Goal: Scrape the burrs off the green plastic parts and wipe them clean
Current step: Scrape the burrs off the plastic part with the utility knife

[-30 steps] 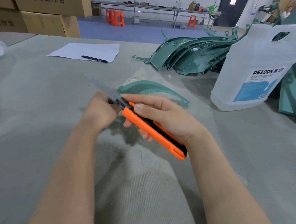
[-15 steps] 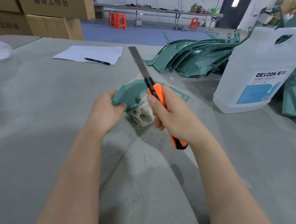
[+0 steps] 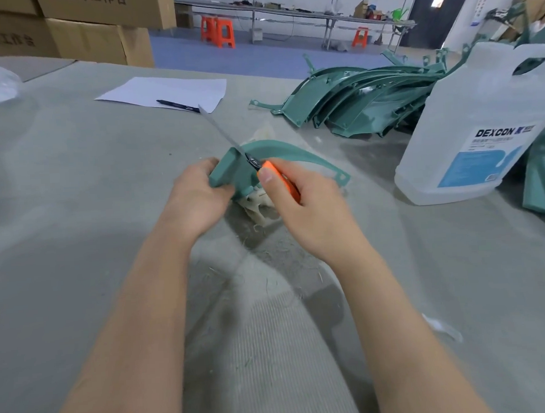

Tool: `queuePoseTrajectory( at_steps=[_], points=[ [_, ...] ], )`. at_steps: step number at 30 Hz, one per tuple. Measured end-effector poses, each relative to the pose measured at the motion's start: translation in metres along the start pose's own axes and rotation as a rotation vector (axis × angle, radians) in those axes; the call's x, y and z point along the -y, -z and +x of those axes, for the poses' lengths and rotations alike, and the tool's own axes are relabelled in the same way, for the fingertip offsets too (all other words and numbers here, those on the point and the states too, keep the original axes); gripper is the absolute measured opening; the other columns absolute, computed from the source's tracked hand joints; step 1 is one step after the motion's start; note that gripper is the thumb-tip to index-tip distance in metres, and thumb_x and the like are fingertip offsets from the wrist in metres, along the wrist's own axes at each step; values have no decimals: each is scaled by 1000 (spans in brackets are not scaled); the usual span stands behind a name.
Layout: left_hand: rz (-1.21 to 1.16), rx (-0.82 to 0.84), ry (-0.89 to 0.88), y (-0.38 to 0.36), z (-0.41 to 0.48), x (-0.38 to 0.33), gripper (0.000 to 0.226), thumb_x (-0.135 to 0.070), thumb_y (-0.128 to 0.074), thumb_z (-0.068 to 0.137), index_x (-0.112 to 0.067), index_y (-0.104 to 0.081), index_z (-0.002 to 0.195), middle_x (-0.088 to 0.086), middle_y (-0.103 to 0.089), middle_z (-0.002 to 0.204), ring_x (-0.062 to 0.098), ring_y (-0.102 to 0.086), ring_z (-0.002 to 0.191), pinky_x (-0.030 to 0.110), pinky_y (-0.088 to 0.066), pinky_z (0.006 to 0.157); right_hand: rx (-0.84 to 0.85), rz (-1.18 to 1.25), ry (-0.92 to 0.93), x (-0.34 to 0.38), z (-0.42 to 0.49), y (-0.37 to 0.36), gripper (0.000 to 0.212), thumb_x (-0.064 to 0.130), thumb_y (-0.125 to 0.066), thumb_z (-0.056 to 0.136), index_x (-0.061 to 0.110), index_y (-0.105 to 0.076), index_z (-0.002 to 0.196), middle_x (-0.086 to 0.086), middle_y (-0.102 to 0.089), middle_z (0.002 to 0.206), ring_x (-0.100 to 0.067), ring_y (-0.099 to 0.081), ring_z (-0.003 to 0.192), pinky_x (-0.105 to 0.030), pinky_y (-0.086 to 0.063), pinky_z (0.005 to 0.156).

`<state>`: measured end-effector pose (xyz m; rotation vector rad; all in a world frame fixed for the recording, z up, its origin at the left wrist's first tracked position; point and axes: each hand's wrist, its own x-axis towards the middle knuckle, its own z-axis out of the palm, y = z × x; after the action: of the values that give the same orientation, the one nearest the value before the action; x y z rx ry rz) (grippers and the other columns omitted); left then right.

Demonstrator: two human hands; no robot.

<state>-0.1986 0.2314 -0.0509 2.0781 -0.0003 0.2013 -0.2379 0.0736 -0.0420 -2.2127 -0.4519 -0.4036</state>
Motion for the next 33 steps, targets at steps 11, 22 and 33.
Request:
queuePoseTrajectory(
  at_steps=[11,22,33],
  points=[
    [70,11,-9,-2,-2,-1,24,-5,-53,88,-19,-63,105,16,-66,100,37,-61,94,33,-44,71,-86,-116,-190,-28,7,6,35,44,-43,100,18,-66,94,9,-42,57,-6,-39,57,-26,-32,56],
    [64,9,-10,0,-3,-1,26,-5,-53,88,-17,-64,108,16,-66,101,36,-61,96,45,-50,81,-114,-220,-486,-65,13,18,36,43,-39,102,13,-58,99,-2,-53,80,-27,-51,84,-33,-36,70],
    [8,-5,10,-2,1,3,24,-3,-52,86,-12,-64,104,14,-65,90,29,-56,80,38,-44,71,-82,52,-131,-22,4,4,24,51,-50,94,34,-67,97,19,-62,72,1,-50,66,-11,-38,63]
  ],
)
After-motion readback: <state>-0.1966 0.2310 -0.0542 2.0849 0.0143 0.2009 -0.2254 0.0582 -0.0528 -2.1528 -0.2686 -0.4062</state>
